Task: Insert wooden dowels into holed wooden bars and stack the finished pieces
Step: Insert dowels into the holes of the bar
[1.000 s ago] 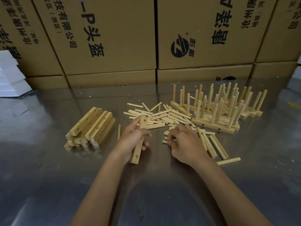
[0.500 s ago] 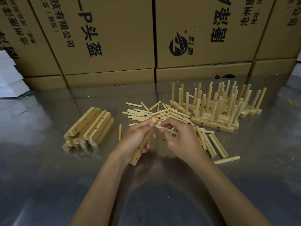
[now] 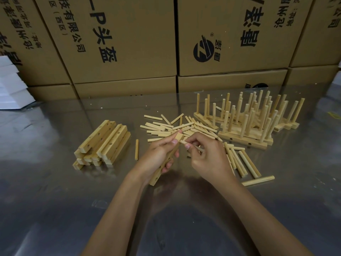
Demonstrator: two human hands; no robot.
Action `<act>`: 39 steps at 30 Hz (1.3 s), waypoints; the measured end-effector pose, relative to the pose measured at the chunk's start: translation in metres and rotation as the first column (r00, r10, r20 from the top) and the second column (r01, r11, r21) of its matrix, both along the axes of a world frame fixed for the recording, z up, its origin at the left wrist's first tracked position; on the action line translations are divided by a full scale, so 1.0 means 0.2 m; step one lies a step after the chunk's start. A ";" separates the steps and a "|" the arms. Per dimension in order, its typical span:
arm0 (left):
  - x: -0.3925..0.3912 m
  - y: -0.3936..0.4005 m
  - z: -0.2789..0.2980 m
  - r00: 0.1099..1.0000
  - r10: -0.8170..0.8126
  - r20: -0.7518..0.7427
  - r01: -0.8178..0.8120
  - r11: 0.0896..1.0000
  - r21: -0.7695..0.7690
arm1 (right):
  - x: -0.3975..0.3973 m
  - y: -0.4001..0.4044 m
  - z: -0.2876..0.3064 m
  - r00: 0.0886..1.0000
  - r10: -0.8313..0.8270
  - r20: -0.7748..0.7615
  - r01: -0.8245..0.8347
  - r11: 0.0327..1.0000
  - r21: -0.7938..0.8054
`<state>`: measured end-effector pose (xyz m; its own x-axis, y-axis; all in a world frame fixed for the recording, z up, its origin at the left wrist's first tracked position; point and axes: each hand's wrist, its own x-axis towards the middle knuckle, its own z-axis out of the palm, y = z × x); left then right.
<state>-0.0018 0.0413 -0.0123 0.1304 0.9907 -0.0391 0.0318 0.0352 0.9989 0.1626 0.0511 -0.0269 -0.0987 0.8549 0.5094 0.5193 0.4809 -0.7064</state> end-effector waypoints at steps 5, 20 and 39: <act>0.01 -0.01 0.01 1.000 0.006 -0.001 -0.006 1.000 0.000 | -0.01 0.00 0.00 0.997 0.015 -0.075 -0.018 0.999 -0.038; 0.04 0.01 -0.01 0.998 0.067 -0.014 -0.068 0.998 -0.012 | 0.02 0.03 0.01 0.982 -0.033 0.183 0.051 0.995 -0.091; -0.12 0.08 -0.01 0.852 0.407 0.331 -0.329 0.906 -0.265 | 0.10 0.06 -0.02 0.878 0.012 0.479 0.125 0.959 -0.253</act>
<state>-0.0264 0.0580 -0.0142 -0.1994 0.9462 -0.2549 -0.3920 0.1614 0.9057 0.1818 0.0630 -0.0311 -0.2149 0.9627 0.1645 0.8426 0.2679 -0.4672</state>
